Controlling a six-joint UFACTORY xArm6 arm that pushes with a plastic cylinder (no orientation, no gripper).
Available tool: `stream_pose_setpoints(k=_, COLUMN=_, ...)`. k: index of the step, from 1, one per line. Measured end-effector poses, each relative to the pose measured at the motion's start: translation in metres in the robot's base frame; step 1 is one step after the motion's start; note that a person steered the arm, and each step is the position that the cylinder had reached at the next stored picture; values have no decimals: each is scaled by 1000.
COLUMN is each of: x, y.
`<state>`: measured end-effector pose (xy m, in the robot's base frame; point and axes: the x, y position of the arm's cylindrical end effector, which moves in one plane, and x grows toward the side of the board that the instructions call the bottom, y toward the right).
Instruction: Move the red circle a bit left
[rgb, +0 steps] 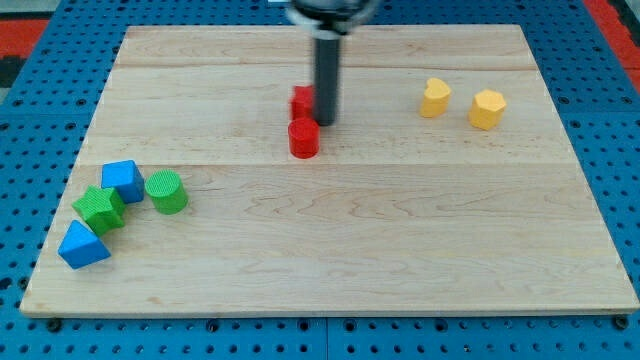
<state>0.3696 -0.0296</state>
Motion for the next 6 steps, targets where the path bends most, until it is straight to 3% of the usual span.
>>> stream_pose_setpoints(k=1, x=-20, y=25)
stream_pose_setpoints(k=2, x=-15, y=104)
stream_pose_setpoints(k=3, x=21, y=101)
stream_pose_setpoints(k=4, x=36, y=52)
stream_pose_setpoints(k=6, x=36, y=-3)
